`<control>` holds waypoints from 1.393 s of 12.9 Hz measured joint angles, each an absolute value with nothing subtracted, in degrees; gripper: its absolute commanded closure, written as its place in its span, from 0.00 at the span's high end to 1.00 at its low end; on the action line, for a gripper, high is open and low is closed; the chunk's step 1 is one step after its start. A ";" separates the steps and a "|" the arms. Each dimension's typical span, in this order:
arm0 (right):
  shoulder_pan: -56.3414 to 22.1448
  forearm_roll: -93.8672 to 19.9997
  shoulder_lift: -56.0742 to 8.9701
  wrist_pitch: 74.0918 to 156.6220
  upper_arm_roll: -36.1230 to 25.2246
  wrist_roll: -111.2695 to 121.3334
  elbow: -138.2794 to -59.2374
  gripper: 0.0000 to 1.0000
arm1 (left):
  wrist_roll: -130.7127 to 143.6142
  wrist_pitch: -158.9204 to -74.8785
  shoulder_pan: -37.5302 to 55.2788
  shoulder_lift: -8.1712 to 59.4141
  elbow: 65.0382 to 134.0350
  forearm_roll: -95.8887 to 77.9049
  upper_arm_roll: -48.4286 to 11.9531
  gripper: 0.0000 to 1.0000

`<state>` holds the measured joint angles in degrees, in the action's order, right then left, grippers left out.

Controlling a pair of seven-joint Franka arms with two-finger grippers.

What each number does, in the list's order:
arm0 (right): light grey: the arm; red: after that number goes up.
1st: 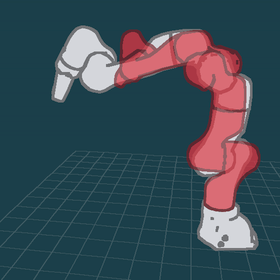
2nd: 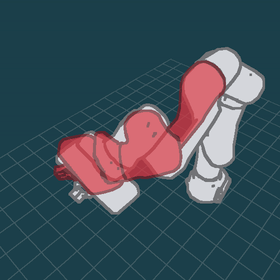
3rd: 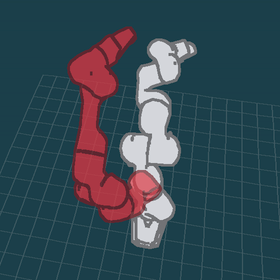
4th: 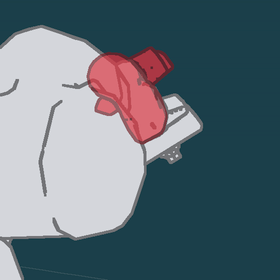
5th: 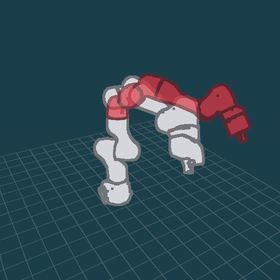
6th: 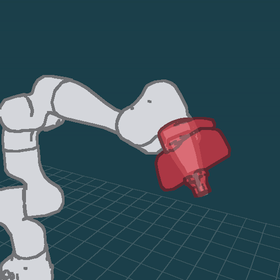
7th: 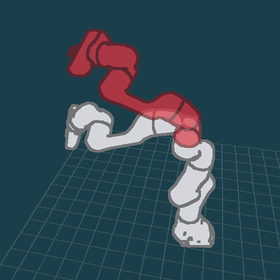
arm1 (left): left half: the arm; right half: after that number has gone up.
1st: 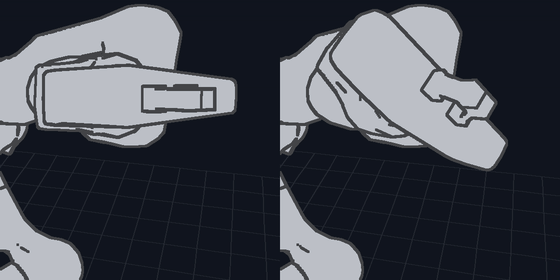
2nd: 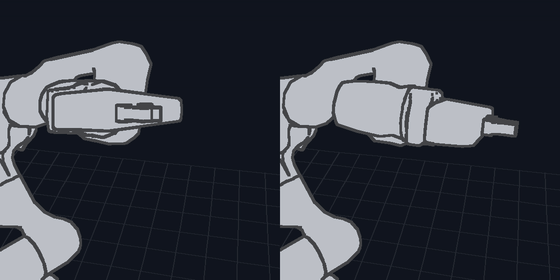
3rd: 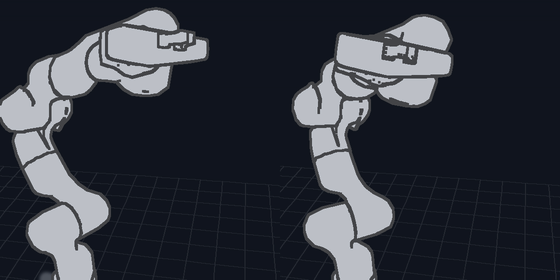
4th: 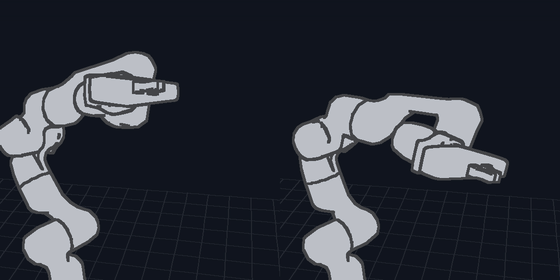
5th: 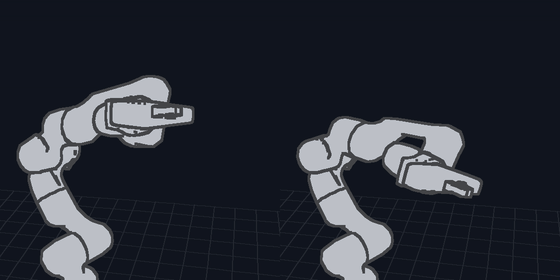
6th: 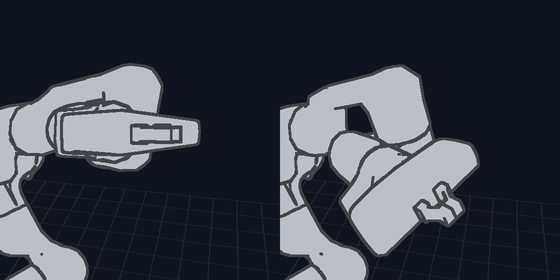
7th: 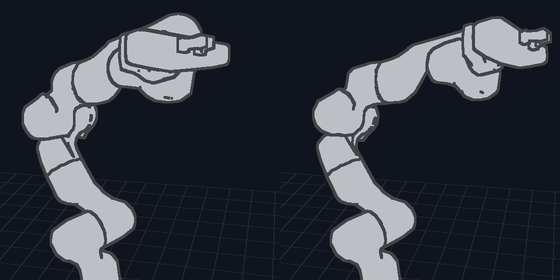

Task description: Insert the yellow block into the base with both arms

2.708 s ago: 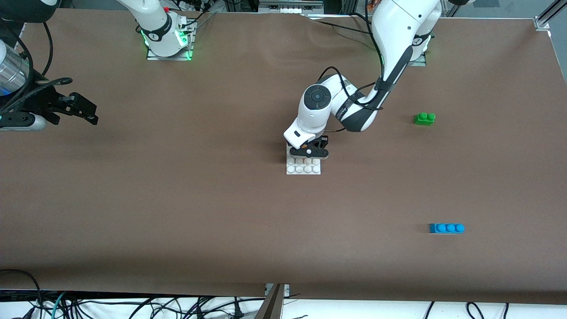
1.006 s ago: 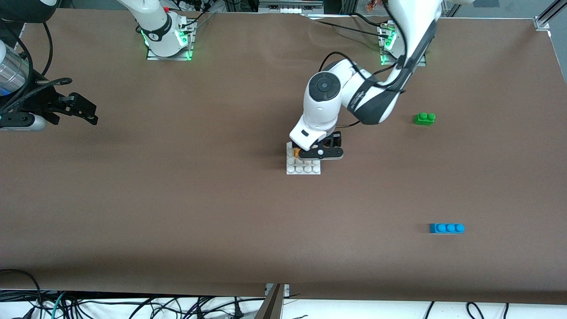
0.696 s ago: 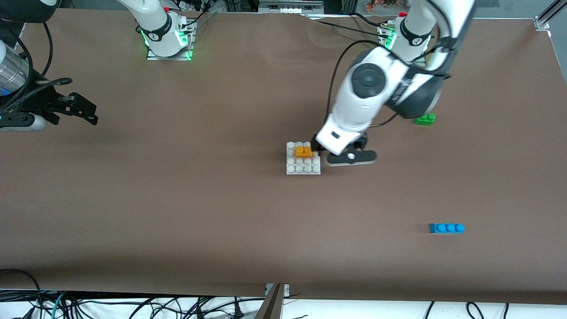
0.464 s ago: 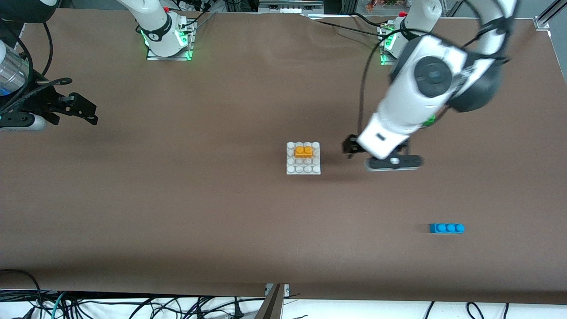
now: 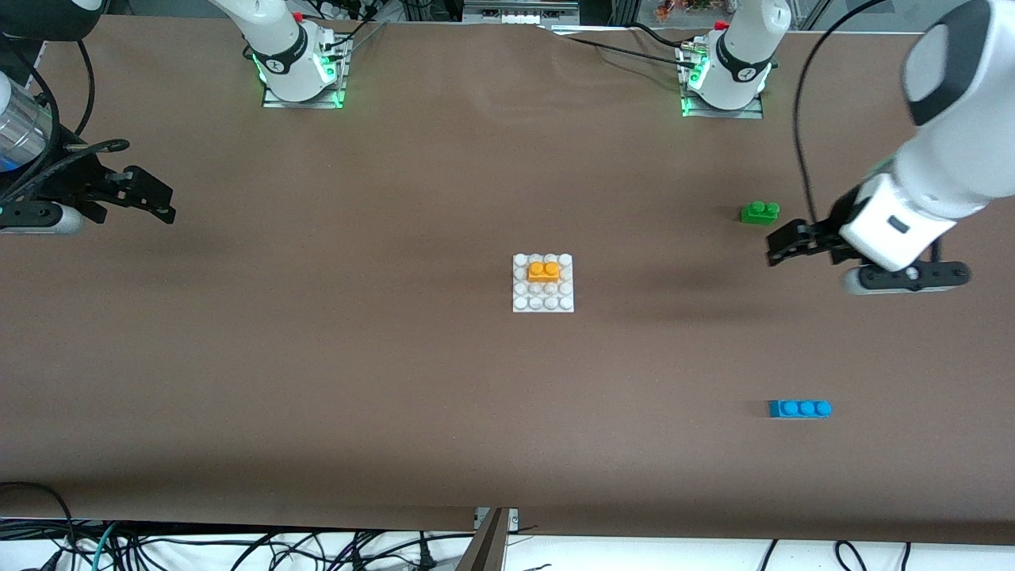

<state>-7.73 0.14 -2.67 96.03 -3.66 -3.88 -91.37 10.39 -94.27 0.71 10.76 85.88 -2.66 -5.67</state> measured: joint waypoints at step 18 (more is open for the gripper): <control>-7.72 0.14 -2.67 96.03 -3.65 -3.88 -91.36 0.99 | 3.51 -90.85 -0.48 9.59 86.10 -2.67 -0.84 1.00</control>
